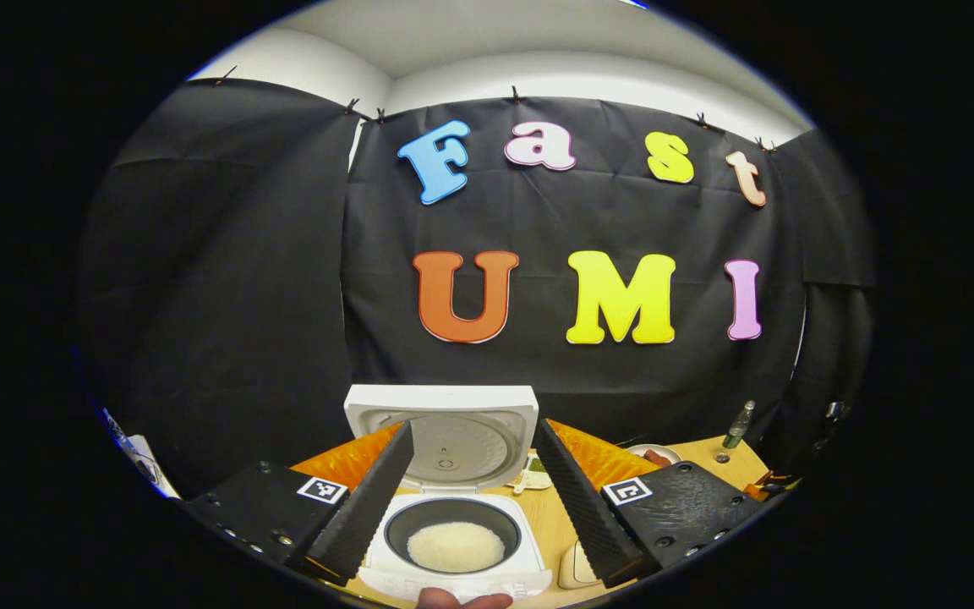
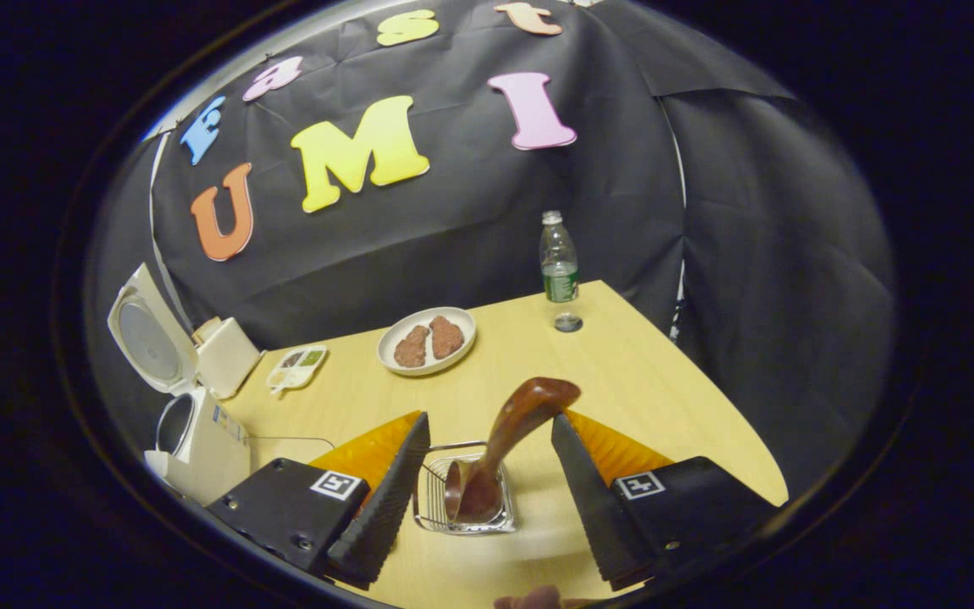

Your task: Close the left gripper, press the button to open the rice cooker; take a wooden spoon from the chopstick holder with the right hand, scoop a spoonful of rice and pour it into the rice cooker, then put the wooden spoon back into the chopstick holder.

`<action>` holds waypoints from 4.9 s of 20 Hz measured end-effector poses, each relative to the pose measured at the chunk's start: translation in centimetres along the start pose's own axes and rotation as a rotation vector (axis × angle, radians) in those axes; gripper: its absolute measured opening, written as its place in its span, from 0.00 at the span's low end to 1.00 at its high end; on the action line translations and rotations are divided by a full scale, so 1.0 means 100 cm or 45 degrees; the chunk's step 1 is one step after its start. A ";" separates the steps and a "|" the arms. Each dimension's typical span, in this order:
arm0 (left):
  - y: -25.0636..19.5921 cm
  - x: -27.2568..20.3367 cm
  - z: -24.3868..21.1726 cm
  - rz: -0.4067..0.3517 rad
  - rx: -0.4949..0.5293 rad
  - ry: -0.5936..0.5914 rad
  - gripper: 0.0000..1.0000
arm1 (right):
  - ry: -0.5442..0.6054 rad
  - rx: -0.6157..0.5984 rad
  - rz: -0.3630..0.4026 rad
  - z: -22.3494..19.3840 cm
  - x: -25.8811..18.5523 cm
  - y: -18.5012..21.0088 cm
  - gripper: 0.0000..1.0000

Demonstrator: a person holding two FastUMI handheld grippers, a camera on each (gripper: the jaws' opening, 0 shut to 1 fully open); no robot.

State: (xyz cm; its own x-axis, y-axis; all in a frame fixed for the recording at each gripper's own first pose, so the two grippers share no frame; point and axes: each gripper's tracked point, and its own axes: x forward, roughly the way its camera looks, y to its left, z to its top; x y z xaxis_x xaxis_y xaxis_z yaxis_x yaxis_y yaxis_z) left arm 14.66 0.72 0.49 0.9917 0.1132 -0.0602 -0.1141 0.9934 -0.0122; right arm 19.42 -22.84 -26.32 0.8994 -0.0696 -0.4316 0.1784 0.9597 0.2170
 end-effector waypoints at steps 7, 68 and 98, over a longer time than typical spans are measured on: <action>0.039 0.050 0.037 0.049 0.005 -0.076 0.94 | -0.249 -0.074 -0.072 0.074 -0.083 0.012 0.96; 0.026 -0.033 -0.258 0.091 -0.125 1.141 0.98 | -0.170 -0.273 0.351 0.049 -0.133 0.141 1.00; 0.012 -0.030 -0.205 0.068 -0.247 0.824 0.96 | -0.195 -0.267 0.544 0.075 -0.117 0.160 0.99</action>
State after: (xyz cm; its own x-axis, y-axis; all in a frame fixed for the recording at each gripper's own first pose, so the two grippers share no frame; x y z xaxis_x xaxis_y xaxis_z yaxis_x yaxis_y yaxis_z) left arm 10.38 1.23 -19.77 0.7564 0.0677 -0.6506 -0.2302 0.9585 -0.1679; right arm 14.73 -8.70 -11.26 0.9255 0.3180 -0.2058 -0.2890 0.9440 0.1590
